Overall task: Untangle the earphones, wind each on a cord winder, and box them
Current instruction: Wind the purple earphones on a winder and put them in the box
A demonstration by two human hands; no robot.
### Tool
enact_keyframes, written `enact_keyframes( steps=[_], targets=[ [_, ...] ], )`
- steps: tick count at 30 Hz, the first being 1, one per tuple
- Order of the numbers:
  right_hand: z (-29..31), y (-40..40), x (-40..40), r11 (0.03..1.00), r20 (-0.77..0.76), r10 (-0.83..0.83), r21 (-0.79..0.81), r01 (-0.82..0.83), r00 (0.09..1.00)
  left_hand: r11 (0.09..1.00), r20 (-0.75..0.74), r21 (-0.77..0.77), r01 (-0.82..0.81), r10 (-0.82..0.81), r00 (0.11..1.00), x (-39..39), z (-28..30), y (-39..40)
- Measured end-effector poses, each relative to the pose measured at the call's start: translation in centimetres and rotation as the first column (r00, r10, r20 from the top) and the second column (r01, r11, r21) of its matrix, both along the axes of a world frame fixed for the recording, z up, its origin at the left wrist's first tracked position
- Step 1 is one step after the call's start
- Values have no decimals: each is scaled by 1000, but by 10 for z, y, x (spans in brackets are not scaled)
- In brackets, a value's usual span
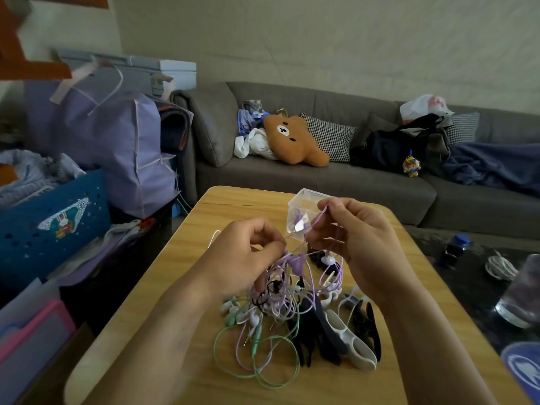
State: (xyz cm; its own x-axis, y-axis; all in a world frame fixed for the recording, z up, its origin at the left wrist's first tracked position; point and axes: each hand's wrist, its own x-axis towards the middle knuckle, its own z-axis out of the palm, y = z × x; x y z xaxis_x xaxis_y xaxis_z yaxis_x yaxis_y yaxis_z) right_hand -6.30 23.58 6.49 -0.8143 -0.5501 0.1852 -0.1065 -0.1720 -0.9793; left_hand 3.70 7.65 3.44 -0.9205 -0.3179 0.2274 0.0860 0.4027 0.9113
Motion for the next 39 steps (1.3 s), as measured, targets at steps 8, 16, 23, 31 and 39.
enact_keyframes(
  steps=[8,16,23,31,39],
  targets=[
    [-7,-10,6,999,-46,-46,-4,46,998,965,7,-257,-48,51,999,0,-3,-5],
    [-8,-18,13,998,-41,44,-42,-46,998,947,33,-318,-52,66,997,-4,-12,-9],
    [-8,-17,12,995,-88,-89,-52,84,992,939,91,-328,-102,139,986,-7,-13,-11],
    [-11,-15,8,963,5,-242,-125,240,970,991,188,-81,105,-89,978,-3,-11,-15],
    [-10,-12,3,948,200,-224,-183,261,954,996,54,2,-92,92,994,-6,-16,-15]
  ],
)
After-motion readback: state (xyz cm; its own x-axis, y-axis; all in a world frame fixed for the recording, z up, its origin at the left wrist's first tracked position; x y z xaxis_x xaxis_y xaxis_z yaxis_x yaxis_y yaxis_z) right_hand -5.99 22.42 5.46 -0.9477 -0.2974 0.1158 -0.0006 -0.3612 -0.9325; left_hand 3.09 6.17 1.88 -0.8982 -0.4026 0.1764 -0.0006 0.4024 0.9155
